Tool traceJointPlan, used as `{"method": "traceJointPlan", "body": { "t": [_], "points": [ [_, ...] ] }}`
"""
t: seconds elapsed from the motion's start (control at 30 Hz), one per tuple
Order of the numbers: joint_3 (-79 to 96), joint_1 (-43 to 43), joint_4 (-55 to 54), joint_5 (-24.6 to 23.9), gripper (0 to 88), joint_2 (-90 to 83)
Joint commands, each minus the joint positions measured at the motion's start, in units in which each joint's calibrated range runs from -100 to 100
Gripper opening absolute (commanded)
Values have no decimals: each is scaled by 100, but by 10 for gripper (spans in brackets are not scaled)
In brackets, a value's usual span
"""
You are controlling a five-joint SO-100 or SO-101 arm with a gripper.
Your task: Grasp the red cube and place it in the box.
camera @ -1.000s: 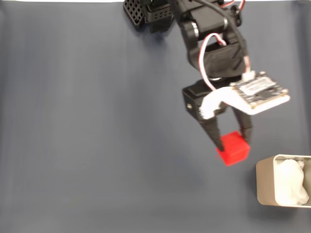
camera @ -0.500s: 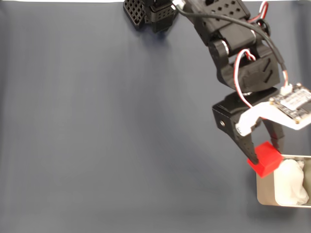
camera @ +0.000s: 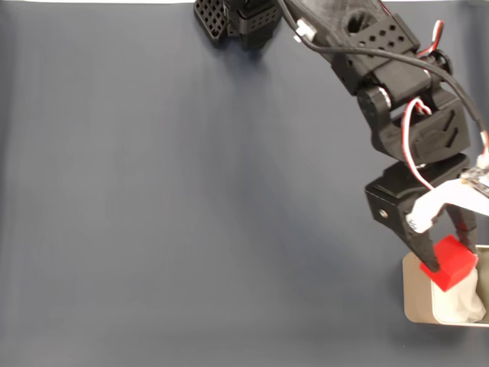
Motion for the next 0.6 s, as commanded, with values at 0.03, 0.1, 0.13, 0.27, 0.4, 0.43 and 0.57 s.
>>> {"method": "traceJointPlan", "body": {
  "t": [0.03, 0.1, 0.13, 0.27, 0.4, 0.43, 0.57],
  "points": [
    [-522, -117, -72, -44, 112, 98],
    [-623, -152, -72, -49, 111, 184],
    [-687, -173, -72, -54, 111, 228],
    [-969, -244, -64, -68, 111, 401],
    [-1225, -308, -64, -63, 111, 583],
    [-1280, -308, -64, -59, 111, 635],
    [-1471, -316, -64, -59, 111, 826]
  ]
}}
